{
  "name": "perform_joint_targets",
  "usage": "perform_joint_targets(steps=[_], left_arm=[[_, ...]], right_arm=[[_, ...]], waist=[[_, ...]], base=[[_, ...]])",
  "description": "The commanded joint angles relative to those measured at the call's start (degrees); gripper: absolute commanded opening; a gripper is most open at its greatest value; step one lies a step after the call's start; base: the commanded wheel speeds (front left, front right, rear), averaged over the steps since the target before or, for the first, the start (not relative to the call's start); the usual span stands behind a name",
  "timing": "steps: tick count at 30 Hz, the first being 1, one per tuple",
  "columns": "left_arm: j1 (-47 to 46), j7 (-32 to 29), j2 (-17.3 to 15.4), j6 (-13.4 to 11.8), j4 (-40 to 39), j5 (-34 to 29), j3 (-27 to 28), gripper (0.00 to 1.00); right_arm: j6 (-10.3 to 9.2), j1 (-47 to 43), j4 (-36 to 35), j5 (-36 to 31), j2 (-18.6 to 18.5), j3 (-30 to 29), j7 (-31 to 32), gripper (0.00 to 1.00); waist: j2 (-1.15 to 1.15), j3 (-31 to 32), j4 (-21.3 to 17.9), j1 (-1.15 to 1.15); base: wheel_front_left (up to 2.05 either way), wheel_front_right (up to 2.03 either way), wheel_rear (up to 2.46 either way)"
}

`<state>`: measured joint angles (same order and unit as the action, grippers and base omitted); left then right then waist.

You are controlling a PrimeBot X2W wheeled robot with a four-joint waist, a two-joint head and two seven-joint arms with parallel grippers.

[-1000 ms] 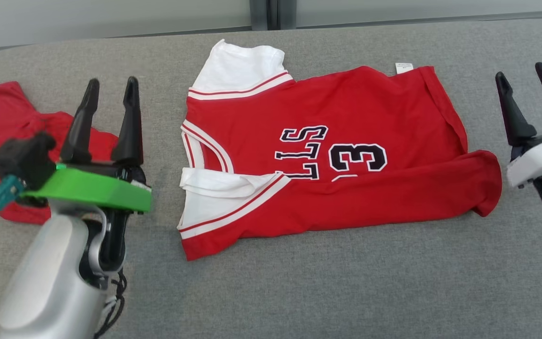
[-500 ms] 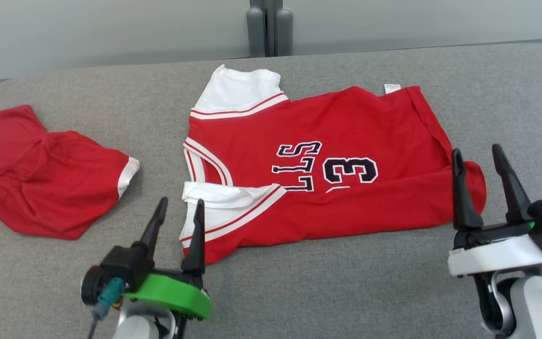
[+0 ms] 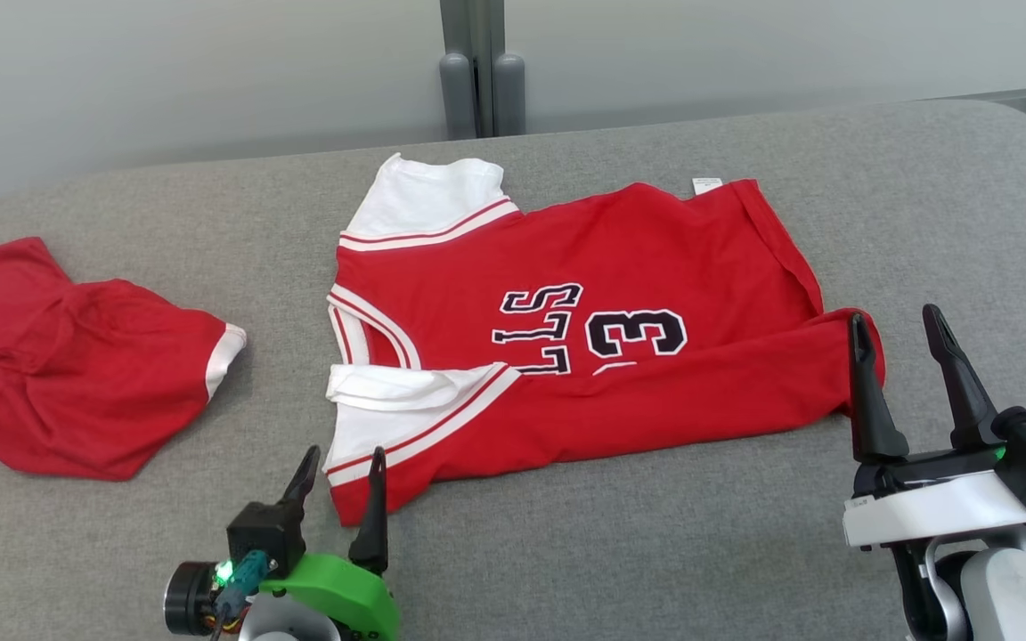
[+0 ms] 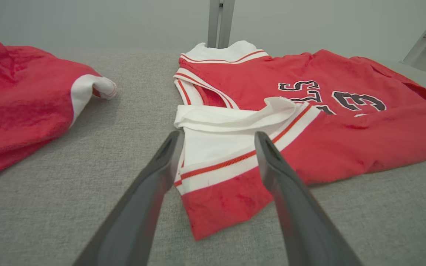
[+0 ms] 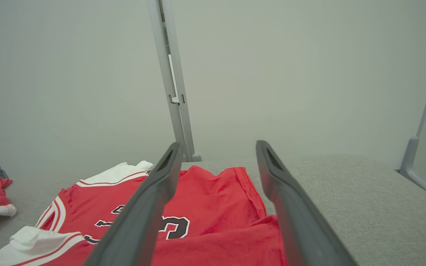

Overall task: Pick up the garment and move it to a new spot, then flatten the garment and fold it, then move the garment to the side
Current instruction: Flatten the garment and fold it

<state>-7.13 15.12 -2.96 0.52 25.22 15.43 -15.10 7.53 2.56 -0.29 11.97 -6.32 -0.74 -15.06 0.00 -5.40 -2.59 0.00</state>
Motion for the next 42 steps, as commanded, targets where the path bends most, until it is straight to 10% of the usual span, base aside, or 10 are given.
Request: perform_joint_targets(steps=[1, 19, 21, 22, 42], left_arm=[[-1.01, 0.02, 0.0, -0.52, 1.82, -0.69, -0.34, 1.0], [-7.85, -4.37, -0.02, -3.8, 19.31, 0.89, -1.42, 1.0], [-7.54, -6.25, 0.02, -2.35, 20.88, 1.21, -2.33, 0.56], [-7.53, -6.78, 0.13, -1.62, 21.27, 1.25, -2.84, 0.0], [-7.79, 0.09, -0.09, -1.37, 1.55, -0.71, -1.93, 0.0]], right_arm=[[-0.09, -0.37, -0.29, 0.13, -0.24, 0.24, -0.14, 1.0], [-0.09, -0.88, -0.41, -0.41, -1.39, 0.17, -0.15, 1.0], [-0.09, -1.05, 0.34, -0.84, -1.35, -0.03, -0.15, 1.0], [-0.09, -1.06, 0.8, -1.12, -1.34, -0.21, -0.15, 1.0], [-0.09, 9.13, 30.16, -5.31, 1.42, -11.31, 0.5, 1.0]], waist=[[0.0, -0.35, -0.45, 0.0], [0.0, -2.55, -4.28, 0.0], [0.0, -2.51, -4.17, 0.0], [0.0, -2.53, -4.07, 0.0], [0.0, -4.07, 6.04, 0.0]], base=[[0.0, 0.0, 0.0], [0.0, 0.0, 0.0], [0.0, 0.0, 0.0], [0.0, 0.0, 0.0], [0.0, 0.0, 0.0]])
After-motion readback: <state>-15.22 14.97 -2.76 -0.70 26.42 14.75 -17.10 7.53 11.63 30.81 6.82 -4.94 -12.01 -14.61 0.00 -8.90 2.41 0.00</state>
